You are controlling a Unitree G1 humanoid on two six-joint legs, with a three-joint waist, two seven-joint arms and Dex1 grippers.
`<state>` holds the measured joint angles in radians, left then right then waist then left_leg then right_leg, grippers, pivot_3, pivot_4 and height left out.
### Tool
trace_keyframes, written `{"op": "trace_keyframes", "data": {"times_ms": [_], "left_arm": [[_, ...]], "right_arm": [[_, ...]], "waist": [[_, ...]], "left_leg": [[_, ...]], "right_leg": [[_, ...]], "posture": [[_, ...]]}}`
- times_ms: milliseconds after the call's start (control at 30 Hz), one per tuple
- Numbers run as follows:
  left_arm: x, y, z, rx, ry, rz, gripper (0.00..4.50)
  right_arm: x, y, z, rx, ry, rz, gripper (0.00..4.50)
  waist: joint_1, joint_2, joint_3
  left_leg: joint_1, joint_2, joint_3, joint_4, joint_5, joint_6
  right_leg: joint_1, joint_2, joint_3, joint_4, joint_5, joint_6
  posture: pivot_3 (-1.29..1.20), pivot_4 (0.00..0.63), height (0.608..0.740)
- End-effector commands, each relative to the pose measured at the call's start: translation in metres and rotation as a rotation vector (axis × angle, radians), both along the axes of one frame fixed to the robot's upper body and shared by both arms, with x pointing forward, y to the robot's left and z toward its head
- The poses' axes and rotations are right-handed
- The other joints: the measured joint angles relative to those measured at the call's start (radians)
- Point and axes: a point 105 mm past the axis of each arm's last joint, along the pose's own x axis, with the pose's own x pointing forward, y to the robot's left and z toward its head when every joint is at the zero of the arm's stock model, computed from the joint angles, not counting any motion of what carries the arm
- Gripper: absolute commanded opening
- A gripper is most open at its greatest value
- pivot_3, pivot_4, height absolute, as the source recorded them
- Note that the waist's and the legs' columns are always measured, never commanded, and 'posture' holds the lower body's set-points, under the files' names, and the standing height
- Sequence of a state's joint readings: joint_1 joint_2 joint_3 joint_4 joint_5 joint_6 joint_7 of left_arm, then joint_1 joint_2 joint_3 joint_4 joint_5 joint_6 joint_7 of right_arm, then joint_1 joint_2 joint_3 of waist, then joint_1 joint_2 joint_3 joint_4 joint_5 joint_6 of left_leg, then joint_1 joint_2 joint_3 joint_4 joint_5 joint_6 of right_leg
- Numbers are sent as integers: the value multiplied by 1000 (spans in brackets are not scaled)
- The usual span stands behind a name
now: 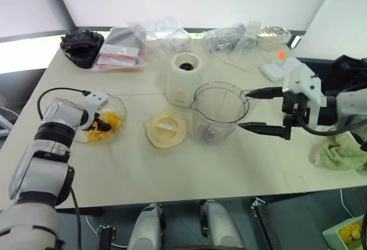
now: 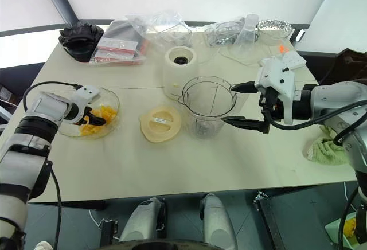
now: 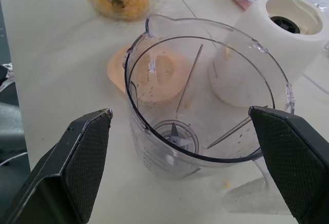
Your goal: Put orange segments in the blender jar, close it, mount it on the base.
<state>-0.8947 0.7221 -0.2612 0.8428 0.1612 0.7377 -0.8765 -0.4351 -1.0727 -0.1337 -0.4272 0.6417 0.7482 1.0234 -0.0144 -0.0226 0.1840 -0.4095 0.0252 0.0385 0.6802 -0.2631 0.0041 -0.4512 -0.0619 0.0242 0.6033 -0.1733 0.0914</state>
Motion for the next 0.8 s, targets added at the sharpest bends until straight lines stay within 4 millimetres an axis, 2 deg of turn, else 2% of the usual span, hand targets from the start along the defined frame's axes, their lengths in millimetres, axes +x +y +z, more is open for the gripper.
{"op": "trace_keyframes", "data": {"times_ms": [33, 300, 567, 800], "left_arm": [[-8, 15, -1, 23, 12, 45, 3794], [-11, 20, -1, 70, -15, 26, 3794], [-3, 14, 1, 197, -95, -107, 3794], [-5, 10, -5, 216, -89, -145, 3794]], "right_arm": [[0, 2, 8, 6, -50, 8, 4440], [2, 3, 8, 6, -53, 11, 4440], [4, 4, 9, 5, -57, 17, 4440], [4, 4, 8, 5, -59, 14, 4440]], "waist": [[0, 0, 0], [2, 0, 0], [4, 0, 0], [4, 0, 0]], "left_leg": [[0, 0, 0, 0, 0, 0], [0, 0, 0, 1, 0, 0], [1, 0, 0, 1, 0, 0], [2, 0, 0, 1, 0, 0]], "right_leg": [[0, 0, 0, 0, 0, 0], [0, 0, 0, 0, 0, 0], [0, 0, 0, 2, 0, -1], [1, 0, 0, 2, 0, -1]], "posture": [[0, 150, 740], [0, 150, 740], [0, 150, 740], [0, 150, 740]]}}
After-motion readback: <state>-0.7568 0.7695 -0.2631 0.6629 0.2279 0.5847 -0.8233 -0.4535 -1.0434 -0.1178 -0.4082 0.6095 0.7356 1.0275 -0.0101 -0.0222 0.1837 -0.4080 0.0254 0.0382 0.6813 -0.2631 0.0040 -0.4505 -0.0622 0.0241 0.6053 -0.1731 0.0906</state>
